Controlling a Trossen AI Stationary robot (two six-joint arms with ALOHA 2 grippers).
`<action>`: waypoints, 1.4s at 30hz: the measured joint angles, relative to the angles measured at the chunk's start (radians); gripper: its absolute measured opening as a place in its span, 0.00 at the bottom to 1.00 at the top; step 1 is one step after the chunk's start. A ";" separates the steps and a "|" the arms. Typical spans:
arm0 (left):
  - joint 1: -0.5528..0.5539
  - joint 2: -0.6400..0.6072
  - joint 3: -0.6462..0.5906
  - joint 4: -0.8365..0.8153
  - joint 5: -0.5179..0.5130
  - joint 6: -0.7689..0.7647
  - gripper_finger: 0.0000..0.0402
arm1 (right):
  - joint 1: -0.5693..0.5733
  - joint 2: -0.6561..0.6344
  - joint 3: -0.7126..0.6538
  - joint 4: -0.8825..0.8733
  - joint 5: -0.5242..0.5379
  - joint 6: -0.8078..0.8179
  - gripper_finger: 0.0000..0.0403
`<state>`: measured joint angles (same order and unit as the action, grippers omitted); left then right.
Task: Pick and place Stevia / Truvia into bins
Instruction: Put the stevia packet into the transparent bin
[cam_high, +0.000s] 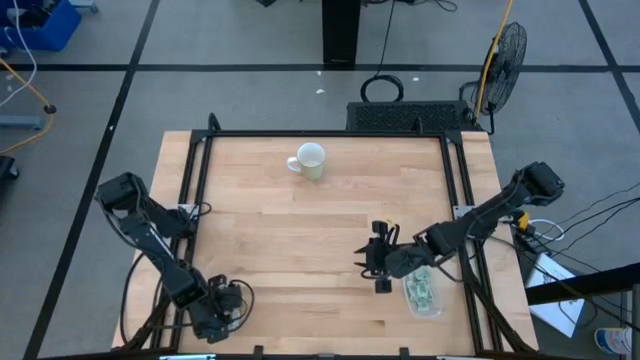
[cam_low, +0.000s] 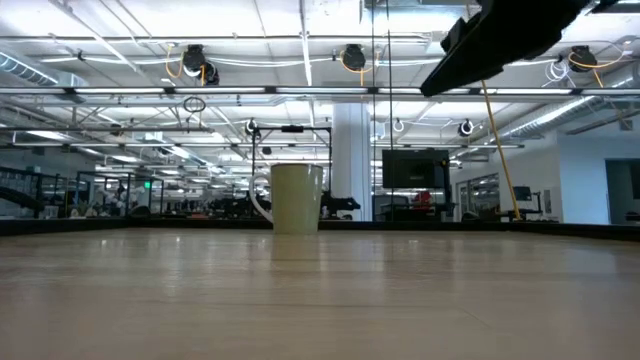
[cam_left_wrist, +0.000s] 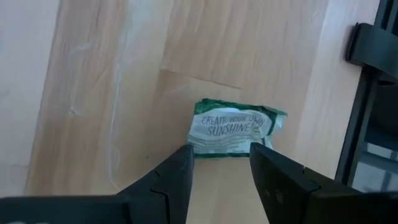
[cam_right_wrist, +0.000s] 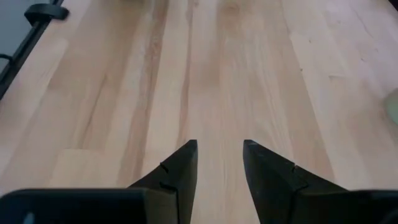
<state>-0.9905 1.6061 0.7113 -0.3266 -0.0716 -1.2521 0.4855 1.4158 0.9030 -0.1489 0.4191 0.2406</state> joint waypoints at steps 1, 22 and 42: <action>0.000 -0.002 0.000 -0.003 -0.019 0.005 0.42 | -0.006 0.000 -0.017 0.033 0.000 0.000 0.30; 0.305 0.003 -0.012 -0.021 -0.448 0.424 0.02 | -0.139 0.000 -0.484 1.050 -0.003 -0.125 0.30; 0.403 -0.232 0.015 -0.034 -0.025 0.563 0.27 | -0.130 0.000 -0.485 1.051 -0.032 -0.070 0.30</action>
<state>-0.5876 1.3741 0.7261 -0.3605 -0.0966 -0.6890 0.3557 1.4159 0.4183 0.9023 0.3870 0.1707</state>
